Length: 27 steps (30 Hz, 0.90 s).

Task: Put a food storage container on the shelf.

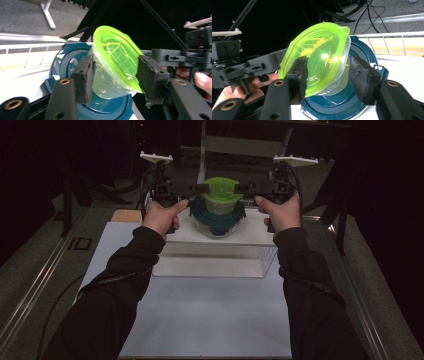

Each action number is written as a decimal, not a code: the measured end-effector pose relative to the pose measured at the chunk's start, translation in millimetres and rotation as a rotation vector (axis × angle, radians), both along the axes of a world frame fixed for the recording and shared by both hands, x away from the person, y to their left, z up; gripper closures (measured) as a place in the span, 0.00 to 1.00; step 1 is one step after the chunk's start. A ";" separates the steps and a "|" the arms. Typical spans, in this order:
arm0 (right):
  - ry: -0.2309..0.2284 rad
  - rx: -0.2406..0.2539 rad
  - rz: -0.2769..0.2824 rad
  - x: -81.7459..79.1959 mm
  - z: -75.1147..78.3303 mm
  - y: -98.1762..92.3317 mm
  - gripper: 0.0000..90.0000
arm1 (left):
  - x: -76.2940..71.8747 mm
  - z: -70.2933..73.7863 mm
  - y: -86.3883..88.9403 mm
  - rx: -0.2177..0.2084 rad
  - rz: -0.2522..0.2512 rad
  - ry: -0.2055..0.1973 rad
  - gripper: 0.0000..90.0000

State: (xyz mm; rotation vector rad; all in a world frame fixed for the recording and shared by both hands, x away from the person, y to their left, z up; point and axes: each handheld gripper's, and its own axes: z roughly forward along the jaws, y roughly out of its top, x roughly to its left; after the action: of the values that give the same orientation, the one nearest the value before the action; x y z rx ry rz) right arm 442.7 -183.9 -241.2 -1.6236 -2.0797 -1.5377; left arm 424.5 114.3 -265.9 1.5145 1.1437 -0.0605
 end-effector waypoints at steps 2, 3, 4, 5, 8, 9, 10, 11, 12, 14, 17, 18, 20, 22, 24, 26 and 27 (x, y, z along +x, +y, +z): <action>-0.004 0.004 0.002 -0.7 0.1 -1.5 0.50 | -3.4 1.2 0.6 0.000 0.007 -0.018 0.51; -0.011 -0.002 0.006 -2.0 0.5 -2.1 0.48 | -6.5 2.1 1.0 0.002 0.003 -0.028 0.49; -0.011 -0.002 0.006 -2.0 0.5 -2.1 0.48 | -6.5 2.1 1.0 0.002 0.003 -0.028 0.49; -0.013 -0.002 0.007 -3.0 0.6 -2.5 0.47 | -8.4 2.2 1.6 -0.009 -0.009 -0.034 0.49; -0.028 -0.017 0.017 -7.0 1.2 -2.6 0.45 | -14.9 2.0 3.7 -0.023 -0.048 -0.084 0.43; -0.036 -0.020 0.028 -10.5 1.4 -2.8 0.42 | -20.7 2.3 4.9 -0.023 -0.070 -0.125 0.35; -0.036 -0.020 0.028 -10.5 1.4 -2.8 0.42 | -20.7 2.3 4.9 -0.023 -0.070 -0.125 0.35; -0.050 -0.028 0.041 -14.6 1.8 -2.8 0.39 | -23.7 2.4 5.2 -0.023 -0.071 -0.137 0.33; -0.050 -0.028 0.041 -14.6 1.8 -2.8 0.39 | -26.3 2.3 5.7 -0.023 -0.080 -0.146 0.33; -0.068 -0.025 0.044 -19.5 2.3 -4.4 0.34 | -32.6 1.7 6.4 -0.032 -0.096 -0.173 0.27; -0.108 -0.018 0.097 -29.4 -0.3 -6.9 0.24 | -42.8 0.2 6.5 -0.027 -0.110 -0.213 0.11; -0.108 -0.018 0.097 -29.4 -0.3 -6.9 0.24 | -46.3 -0.5 6.2 -0.018 -0.111 -0.223 0.11; -0.125 -0.023 0.100 -35.0 -2.9 -8.2 0.22 | -53.7 -3.0 5.5 -0.003 -0.124 -0.245 0.00; -0.144 -0.037 0.101 -40.4 -6.8 -9.3 0.22 | -61.2 -6.4 4.5 0.012 -0.142 -0.257 0.00; -0.148 -0.040 0.100 -44.7 -12.5 -10.3 0.23 | -68.5 -10.4 3.6 0.047 -0.143 -0.269 0.00; -0.155 -0.042 0.106 -49.7 -18.9 -11.1 0.23 | -75.4 -14.3 3.1 0.057 -0.153 -0.283 0.00; -0.159 -0.047 0.107 -51.7 -20.8 -11.3 0.23 | -79.2 -16.0 3.3 0.062 -0.150 -0.295 0.00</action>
State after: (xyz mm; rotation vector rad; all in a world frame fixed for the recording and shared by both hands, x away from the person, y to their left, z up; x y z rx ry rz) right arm 390.9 -195.2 -262.0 -1.4203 -2.2589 -1.6437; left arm 345.4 117.6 -281.9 1.6016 0.8028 0.0944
